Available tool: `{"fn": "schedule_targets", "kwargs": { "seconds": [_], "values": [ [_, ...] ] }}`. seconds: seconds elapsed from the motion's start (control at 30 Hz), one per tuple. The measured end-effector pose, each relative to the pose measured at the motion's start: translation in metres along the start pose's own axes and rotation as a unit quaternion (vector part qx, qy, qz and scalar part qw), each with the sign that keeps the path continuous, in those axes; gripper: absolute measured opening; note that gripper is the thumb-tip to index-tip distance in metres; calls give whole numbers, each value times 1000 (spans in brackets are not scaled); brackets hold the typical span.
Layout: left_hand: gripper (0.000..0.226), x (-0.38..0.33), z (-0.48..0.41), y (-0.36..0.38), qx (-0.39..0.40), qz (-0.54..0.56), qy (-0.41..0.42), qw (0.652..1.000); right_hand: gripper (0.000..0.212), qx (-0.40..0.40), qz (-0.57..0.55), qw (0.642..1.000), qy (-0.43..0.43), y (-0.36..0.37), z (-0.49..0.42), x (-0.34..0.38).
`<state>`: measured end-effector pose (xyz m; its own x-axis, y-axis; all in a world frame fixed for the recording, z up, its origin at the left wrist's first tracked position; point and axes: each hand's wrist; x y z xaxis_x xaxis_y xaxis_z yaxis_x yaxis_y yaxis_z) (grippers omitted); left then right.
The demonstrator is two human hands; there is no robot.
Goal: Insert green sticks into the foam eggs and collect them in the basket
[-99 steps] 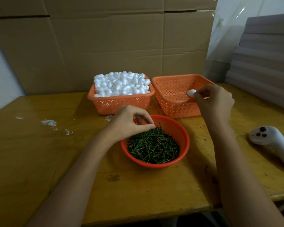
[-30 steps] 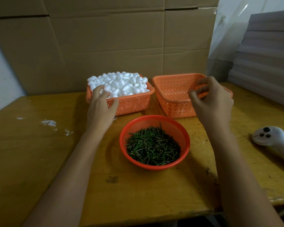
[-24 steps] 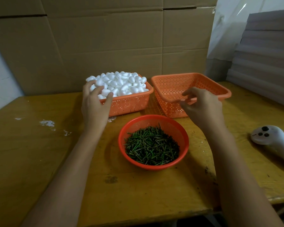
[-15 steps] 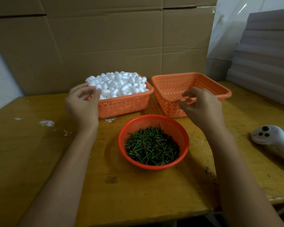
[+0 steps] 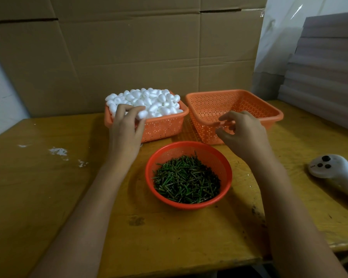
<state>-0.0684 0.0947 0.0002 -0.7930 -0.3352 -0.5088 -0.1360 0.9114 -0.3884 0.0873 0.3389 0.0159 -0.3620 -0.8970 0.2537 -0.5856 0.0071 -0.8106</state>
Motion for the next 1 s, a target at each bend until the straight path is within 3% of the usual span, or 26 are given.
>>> {"fn": "schedule_targets", "kwargs": {
  "seconds": [0.13, 0.43, 0.7, 0.9, 1.0],
  "values": [
    [25, -5, 2, 0, 17, -25, 50, 998, 38, 24, -1, 999, -29, 2, 1, 6],
    [23, 7, 0, 4, 128, 11, -49, 990, 48, 44, -4, 998, -54, 5, 1, 8],
    [20, 19, -3, -2, 118, 85, -102, 984, 57, 59, 2, 996, -66, 7, -1, 8],
    [23, 20, -1, -5, 106, 125, -114, 980, 83, 101, -9, 992, -76, 9, 0, 10],
    [22, 18, 0, -1, 109, 120, -104, 981, 87, 112, -18, 990, -83, 9, 2, 10]
  ]
}}
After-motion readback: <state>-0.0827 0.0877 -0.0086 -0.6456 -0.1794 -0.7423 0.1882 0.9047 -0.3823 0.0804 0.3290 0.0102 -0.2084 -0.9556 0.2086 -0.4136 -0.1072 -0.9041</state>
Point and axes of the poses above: each hand's wrist, its own z-axis away from the middle knuckle, its own y-axis out of the palm, x = y × z, and after that the axes turned 15 degrees about z, right-handed
